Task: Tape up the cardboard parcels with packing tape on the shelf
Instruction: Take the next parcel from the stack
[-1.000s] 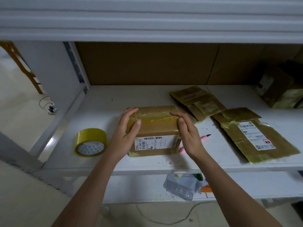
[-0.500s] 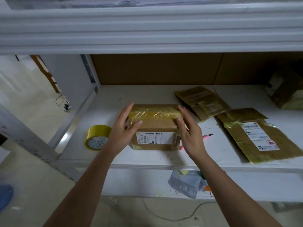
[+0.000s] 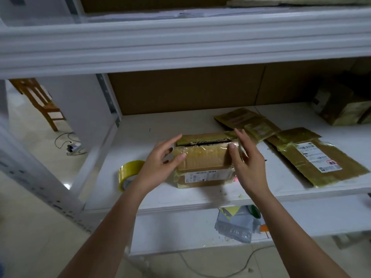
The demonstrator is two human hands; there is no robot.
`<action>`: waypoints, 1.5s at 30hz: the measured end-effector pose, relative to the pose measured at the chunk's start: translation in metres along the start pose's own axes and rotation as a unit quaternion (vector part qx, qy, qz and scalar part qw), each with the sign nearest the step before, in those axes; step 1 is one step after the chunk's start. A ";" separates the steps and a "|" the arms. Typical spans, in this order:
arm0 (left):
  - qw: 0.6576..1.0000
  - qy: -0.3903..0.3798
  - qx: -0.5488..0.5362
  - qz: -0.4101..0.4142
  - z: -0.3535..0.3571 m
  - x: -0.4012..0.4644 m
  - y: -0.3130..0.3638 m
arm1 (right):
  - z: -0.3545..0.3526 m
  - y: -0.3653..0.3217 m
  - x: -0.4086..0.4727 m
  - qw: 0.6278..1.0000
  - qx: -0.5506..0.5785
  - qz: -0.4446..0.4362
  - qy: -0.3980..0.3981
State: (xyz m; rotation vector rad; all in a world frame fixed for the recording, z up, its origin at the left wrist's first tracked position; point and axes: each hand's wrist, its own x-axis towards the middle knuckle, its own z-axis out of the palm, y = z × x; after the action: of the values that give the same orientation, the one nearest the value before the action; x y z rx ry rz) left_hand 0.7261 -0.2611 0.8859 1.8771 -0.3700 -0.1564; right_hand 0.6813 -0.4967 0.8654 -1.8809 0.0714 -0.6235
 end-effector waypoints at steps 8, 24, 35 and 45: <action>0.999 -0.033 0.018 0.022 -0.019 0.001 0.000 | 0.017 -0.014 -0.016 0.996 -0.029 -0.004 0.086; 0.996 -0.061 -0.073 -0.004 -0.023 0.020 -0.014 | 0.043 -0.015 0.003 0.992 -0.057 0.017 0.111; 0.997 0.004 -0.064 -0.053 -0.030 0.062 -0.034 | 0.043 0.019 0.041 0.996 -0.067 0.046 0.021; 0.994 0.050 0.087 0.032 -0.019 0.068 -0.045 | 0.042 0.022 0.045 0.994 -0.026 0.108 -0.009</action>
State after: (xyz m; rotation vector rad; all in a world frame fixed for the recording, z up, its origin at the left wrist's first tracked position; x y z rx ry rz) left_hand 0.8032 -0.2535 0.8547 2.0328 -0.3841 0.0143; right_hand 0.7444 -0.4847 0.8517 -1.8980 0.2784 -0.4585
